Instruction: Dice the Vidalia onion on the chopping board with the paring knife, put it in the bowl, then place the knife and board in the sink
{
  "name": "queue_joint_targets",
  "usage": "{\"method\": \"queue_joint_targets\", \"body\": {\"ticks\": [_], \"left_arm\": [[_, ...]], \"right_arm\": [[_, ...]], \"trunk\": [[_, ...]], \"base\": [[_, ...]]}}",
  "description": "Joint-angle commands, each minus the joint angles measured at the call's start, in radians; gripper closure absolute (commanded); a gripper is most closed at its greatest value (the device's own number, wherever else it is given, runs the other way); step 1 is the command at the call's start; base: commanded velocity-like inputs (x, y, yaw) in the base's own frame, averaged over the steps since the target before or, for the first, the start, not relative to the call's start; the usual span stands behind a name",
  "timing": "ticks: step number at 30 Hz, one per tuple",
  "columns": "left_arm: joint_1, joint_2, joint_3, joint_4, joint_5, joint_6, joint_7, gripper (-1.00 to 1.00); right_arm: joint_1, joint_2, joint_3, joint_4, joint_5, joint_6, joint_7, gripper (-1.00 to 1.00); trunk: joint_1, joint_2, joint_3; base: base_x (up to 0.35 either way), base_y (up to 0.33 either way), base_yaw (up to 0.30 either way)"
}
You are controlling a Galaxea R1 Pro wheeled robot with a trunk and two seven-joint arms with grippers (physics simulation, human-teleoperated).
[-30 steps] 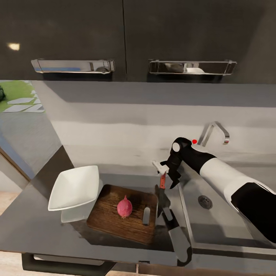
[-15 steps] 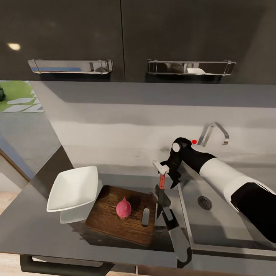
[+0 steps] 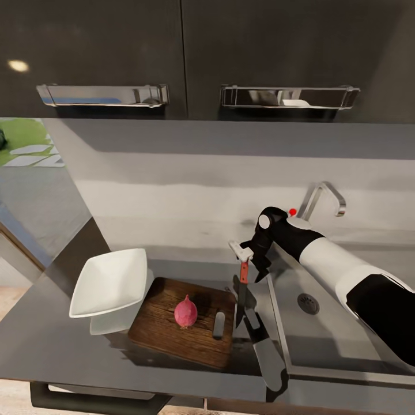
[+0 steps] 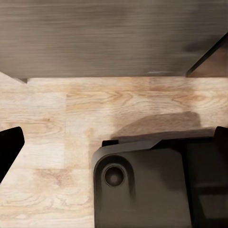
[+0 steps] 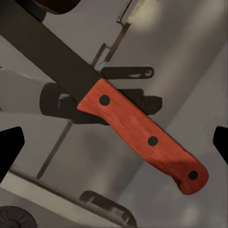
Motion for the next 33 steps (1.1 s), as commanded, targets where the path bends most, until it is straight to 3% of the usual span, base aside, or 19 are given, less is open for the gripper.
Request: {"method": "queue_joint_targets", "body": {"ticks": [1, 33], "left_arm": [[0.000, 0.002, -0.008, -0.002, 0.010, -0.002, 0.008, -1.00], [0.000, 0.002, -0.009, -0.009, 0.010, -0.002, 0.008, -1.00]], "right_arm": [[-0.001, -0.001, 0.004, -0.002, 0.002, -0.009, -0.003, -1.00], [-0.001, 0.001, 0.004, 0.007, 0.003, -0.011, -0.016, -1.00]], "trunk": [[0.000, -0.002, -0.003], [0.000, -0.002, -0.052]], "base": [[0.000, 0.000, 0.000], [0.000, 0.000, 0.000]]}}
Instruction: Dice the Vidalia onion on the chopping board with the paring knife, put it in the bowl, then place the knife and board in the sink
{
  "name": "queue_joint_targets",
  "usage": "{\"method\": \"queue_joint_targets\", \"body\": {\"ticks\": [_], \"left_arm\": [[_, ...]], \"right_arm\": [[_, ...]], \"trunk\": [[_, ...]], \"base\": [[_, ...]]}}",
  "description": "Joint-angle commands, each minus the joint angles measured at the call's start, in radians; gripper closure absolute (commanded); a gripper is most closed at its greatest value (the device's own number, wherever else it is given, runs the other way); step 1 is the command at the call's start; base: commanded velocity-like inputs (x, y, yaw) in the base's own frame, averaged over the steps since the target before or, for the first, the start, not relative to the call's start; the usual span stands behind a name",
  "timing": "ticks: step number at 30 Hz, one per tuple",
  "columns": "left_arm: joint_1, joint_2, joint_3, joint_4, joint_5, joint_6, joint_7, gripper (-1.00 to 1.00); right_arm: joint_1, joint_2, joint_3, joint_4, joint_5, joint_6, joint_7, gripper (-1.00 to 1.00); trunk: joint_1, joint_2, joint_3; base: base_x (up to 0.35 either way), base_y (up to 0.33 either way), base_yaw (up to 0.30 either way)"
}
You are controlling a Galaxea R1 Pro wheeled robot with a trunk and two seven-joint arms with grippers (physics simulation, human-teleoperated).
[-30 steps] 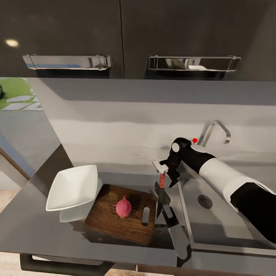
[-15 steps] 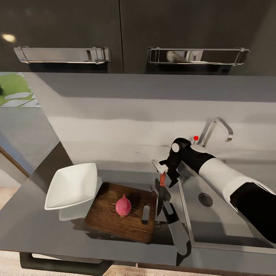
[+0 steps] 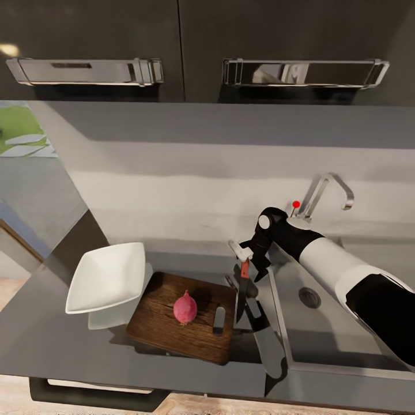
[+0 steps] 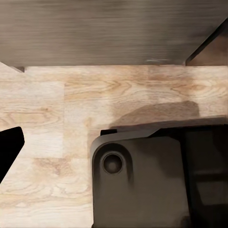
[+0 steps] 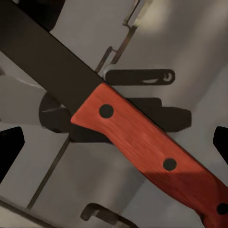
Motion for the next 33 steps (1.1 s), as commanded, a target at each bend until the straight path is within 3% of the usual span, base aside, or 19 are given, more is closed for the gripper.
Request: {"method": "queue_joint_targets", "body": {"ticks": [1, 33], "left_arm": [[0.000, 0.002, -0.008, -0.002, 0.010, -0.002, 0.008, -1.00], [0.000, 0.002, -0.007, -0.001, 0.010, -0.002, 0.008, -1.00]], "right_arm": [[-0.001, -0.001, 0.004, -0.002, 0.002, -0.009, -0.001, -1.00], [-0.001, 0.000, 0.006, 0.000, 0.000, -0.011, -0.036, -1.00]], "trunk": [[0.000, -0.001, -0.003], [0.000, -0.001, -0.013]], "base": [[0.000, 0.000, 0.000], [0.025, -0.014, 0.000]]}}
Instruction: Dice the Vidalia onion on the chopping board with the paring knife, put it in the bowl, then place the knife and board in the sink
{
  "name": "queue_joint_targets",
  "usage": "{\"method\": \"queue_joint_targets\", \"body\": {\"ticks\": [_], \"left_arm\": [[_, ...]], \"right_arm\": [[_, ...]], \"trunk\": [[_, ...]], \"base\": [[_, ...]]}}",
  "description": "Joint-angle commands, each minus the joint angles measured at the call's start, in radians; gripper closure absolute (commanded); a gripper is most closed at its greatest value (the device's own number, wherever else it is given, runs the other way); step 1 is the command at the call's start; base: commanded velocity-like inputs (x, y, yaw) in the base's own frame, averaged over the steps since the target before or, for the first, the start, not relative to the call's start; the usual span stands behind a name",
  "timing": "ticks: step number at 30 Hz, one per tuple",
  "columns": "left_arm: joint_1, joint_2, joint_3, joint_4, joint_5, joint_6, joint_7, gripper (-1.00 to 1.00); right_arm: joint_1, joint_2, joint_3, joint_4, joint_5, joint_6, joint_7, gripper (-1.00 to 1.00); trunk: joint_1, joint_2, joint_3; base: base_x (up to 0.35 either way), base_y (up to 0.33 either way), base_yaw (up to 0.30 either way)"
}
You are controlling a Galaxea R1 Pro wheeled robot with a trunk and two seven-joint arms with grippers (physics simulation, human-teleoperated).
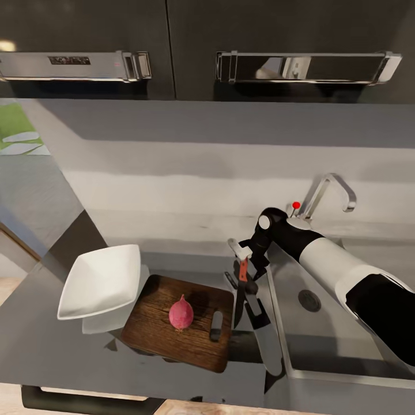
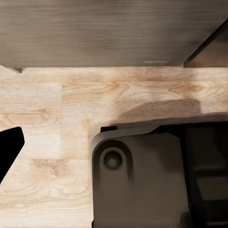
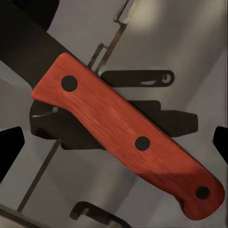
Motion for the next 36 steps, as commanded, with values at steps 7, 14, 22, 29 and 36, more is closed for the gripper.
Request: {"method": "queue_joint_targets", "body": {"ticks": [7, 14, 22, 29, 36], "left_arm": [[0.000, 0.002, -0.008, 0.000, 0.010, -0.002, 0.008, -1.00], [0.000, 0.002, -0.008, 0.001, 0.010, -0.002, 0.008, -1.00], [0.000, 0.002, -0.008, 0.001, 0.010, -0.002, 0.008, -1.00], [0.000, 0.002, -0.008, 0.002, 0.010, -0.002, 0.008, -1.00], [0.000, 0.002, -0.008, 0.002, 0.010, -0.002, 0.008, -1.00]], "right_arm": [[-0.001, -0.001, 0.004, 0.000, 0.002, -0.009, -0.001, -1.00], [-0.001, 0.000, 0.004, 0.000, 0.001, -0.009, -0.002, -1.00], [0.000, 0.000, 0.004, 0.001, 0.001, -0.010, -0.030, -1.00], [0.002, 0.000, 0.004, 0.002, 0.001, -0.010, -0.046, -1.00], [0.002, 0.000, 0.004, 0.002, 0.001, -0.010, -0.047, -1.00]], "trunk": [[0.001, -0.001, -0.004], [0.001, -0.001, -0.010], [0.001, -0.001, -0.010], [0.001, -0.001, -0.010], [0.001, -0.001, -0.011]], "base": [[0.025, 0.000, 0.000], [0.001, 0.000, 0.000], [0.000, 0.000, 0.000], [0.000, 0.000, 0.000], [0.000, 0.000, 0.000]]}}
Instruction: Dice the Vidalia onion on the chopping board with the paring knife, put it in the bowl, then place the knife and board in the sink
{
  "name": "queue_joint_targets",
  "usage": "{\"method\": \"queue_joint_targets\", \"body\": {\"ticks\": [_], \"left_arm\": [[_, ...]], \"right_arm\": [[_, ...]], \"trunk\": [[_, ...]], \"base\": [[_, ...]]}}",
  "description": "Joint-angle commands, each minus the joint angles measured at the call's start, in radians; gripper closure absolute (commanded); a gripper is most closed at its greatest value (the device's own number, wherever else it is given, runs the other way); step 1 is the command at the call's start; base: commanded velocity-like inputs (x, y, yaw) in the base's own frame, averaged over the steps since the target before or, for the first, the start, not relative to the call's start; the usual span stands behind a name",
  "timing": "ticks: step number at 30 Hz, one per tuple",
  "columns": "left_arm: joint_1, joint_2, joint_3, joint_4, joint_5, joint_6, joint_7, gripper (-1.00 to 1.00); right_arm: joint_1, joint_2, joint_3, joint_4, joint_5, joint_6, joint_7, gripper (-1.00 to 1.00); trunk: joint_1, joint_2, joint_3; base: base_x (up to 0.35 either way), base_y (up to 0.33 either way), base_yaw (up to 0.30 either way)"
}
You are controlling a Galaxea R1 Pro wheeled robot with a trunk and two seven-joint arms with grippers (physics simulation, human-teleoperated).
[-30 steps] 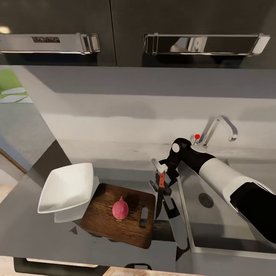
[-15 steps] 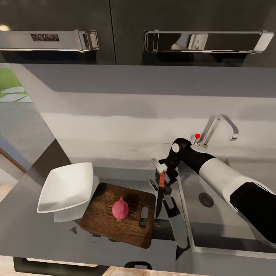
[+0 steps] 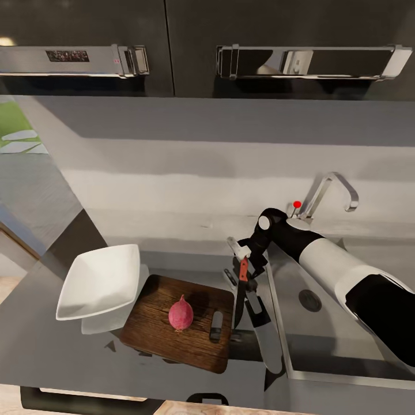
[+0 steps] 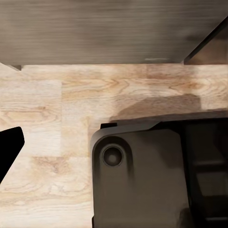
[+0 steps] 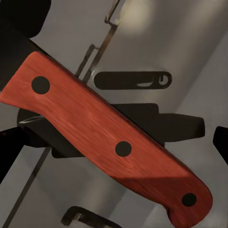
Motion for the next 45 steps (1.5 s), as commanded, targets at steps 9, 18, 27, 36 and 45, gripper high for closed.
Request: {"method": "queue_joint_targets", "body": {"ticks": [9, 18, 27, 36, 45], "left_arm": [[0.000, 0.001, -0.009, -0.002, 0.010, -0.002, 0.008, -1.00], [0.000, 0.002, -0.008, -0.002, 0.010, -0.002, 0.008, -1.00], [0.000, 0.001, -0.008, 0.000, 0.010, -0.002, 0.008, -1.00], [0.000, 0.002, -0.009, 0.000, 0.010, -0.002, 0.008, -1.00], [0.000, 0.001, -0.009, 0.001, 0.010, -0.002, 0.008, -1.00]], "right_arm": [[-0.001, -0.002, 0.006, -0.001, 0.002, -0.009, -0.001, -1.00], [0.000, -0.001, 0.006, -0.001, 0.002, -0.010, -0.001, 1.00], [0.001, -0.001, 0.007, -0.001, 0.004, -0.010, -0.001, 1.00], [0.001, -0.001, 0.007, -0.002, 0.004, -0.010, -0.001, 1.00], [0.001, -0.001, 0.007, -0.002, 0.004, -0.010, -0.001, 1.00]], "trunk": [[0.000, -0.001, -0.007], [0.000, -0.001, -0.007], [0.000, -0.001, 0.002], [0.000, -0.001, 0.017], [0.000, -0.001, 0.031]], "base": [[0.000, 0.000, 0.000], [0.000, 0.000, 0.000], [0.000, 0.000, 0.000], [0.000, 0.000, 0.000], [0.000, 0.000, 0.000]]}}
